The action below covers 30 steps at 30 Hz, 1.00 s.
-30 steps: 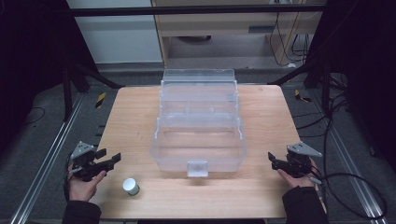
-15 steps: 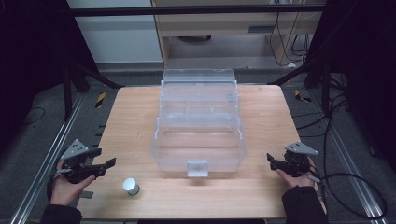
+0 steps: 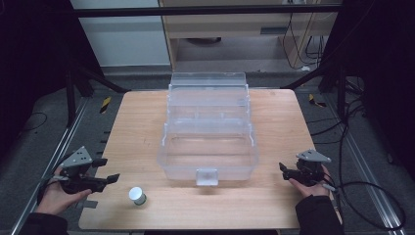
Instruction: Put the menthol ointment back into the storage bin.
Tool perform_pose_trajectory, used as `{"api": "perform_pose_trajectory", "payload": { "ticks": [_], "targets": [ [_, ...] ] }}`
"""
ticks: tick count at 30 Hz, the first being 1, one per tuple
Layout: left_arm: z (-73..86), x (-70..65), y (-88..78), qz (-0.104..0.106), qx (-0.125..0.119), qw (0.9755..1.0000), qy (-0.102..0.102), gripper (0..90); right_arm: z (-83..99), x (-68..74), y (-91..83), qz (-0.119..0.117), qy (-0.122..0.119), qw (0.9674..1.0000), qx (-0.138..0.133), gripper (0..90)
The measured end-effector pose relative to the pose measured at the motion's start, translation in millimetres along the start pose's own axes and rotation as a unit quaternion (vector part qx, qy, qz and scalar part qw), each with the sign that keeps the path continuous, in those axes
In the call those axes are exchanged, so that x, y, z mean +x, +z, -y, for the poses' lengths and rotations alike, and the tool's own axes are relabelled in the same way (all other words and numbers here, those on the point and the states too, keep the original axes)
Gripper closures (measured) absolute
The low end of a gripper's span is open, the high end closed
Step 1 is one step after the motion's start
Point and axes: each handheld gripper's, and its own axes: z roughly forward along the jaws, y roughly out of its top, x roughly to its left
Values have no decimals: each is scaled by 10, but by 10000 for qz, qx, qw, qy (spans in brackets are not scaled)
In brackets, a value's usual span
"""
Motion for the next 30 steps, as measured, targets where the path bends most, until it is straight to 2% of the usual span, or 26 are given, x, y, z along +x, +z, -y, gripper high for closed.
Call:
{"api": "perform_pose_trajectory", "payload": {
  "ticks": [2,3,5,6,8,9,11,14,16,17,21,22,23,24,26,29,30],
  "targets": [
    [-3,-17,1,71,87,9999,110,232,3,6,10,-13,-17,10000,30,167],
    [-10,-34,8,166,167,9995,225,225,4,12,15,2,-36,10000,47,168],
    [-19,-49,19,214,258,9987,377,225,3,11,15,10,-44,10000,44,167],
    [-19,-49,19,214,258,9987,377,226,4,8,17,5,-43,10000,50,168],
    [-44,-67,42,321,369,9974,530,224,5,9,16,6,-49,10000,66,166],
    [-44,-67,42,321,369,9974,530,224,6,10,20,3,-57,10000,74,166],
    [-68,-86,54,364,460,9959,690,221,7,12,19,13,-64,10000,70,166],
    [-107,-118,71,454,632,9929,900,219,10,8,31,-19,-98,9999,137,159],
    [-149,-155,93,538,849,9889,1093,219,25,13,45,-23,-107,9997,197,159],
    [-149,-155,93,538,849,9889,1093,220,28,10,47,-16,-121,9997,193,159],
    [-210,-190,129,634,1094,9827,1355,220,28,2,41,-23,-67,9998,190,159],
    [-217,-198,136,645,1109,9822,1376,221,28,-3,38,-25,-77,9998,185,158],
    [-230,-214,153,683,1157,9803,1450,223,29,-3,37,-23,-84,9998,188,159],
    [-230,-214,153,683,1157,9803,1450,223,29,-3,37,-23,-84,9998,188,159],
    [-236,-235,173,727,1205,9782,1526,225,30,-1,40,-31,-85,9998,189,159],
    [-234,-275,207,785,1319,9736,1689,232,31,0,42,-33,-97,9997,223,158],
    [-234,-275,207,785,1319,9736,1689,235,31,0,42,-33,-97,9997,223,158]
  ]
}}
